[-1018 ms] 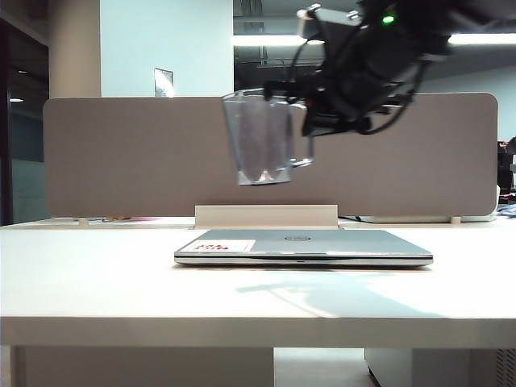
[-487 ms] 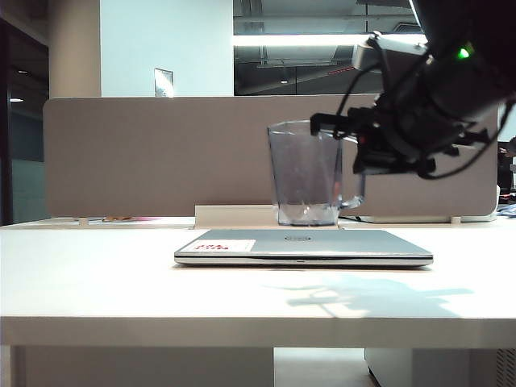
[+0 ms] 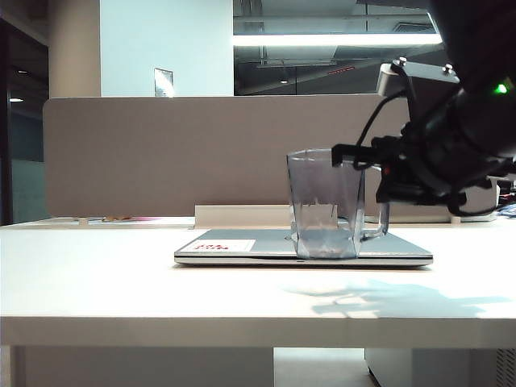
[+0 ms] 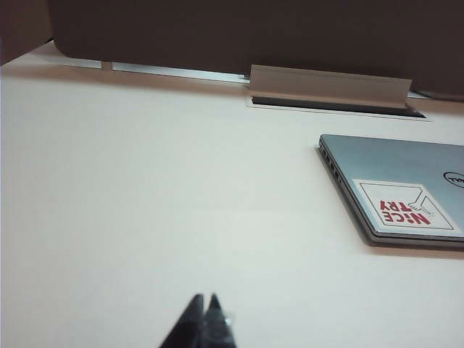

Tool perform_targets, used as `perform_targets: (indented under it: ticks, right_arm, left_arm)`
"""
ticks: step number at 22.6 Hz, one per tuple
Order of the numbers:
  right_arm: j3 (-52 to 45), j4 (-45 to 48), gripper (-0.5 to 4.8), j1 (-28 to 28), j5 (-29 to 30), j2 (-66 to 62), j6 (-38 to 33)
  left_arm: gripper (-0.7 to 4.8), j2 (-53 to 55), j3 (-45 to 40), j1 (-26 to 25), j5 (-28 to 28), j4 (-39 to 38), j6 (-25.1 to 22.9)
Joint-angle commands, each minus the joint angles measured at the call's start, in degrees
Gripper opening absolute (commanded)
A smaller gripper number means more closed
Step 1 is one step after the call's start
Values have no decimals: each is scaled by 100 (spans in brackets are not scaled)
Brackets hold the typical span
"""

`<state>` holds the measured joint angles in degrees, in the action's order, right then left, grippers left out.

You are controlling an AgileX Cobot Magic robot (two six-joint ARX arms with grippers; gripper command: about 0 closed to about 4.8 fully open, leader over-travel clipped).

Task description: Pick up the water cup and place it on the side of the laptop close to you.

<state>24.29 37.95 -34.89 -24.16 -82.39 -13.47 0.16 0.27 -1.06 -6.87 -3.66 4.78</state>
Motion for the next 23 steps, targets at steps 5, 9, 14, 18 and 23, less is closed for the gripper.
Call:
perform_targets:
  ticks: [5,9,14,18,23]
  right_arm:
    - [-37,754,-5,-4,210,-448,44]
    - [-37,1054,-5,-4,249,-793,170]
    - [-37,1366,-5,2,251,-1005,243]
    - [-24,1652,-5,20,376,-1241,323]
    - [-26,1593,-3,83,372,-1491,323]
  left_arm:
    - [-3,7,17,9,-4,72,17]
    - [-3,7,17,9,-4,70,20]
    - [-3,7,17,9,-2,70,20]
    - [-3,7,17,9,-2,70,17]
    - [-3,7,17,9,-2,70,17]
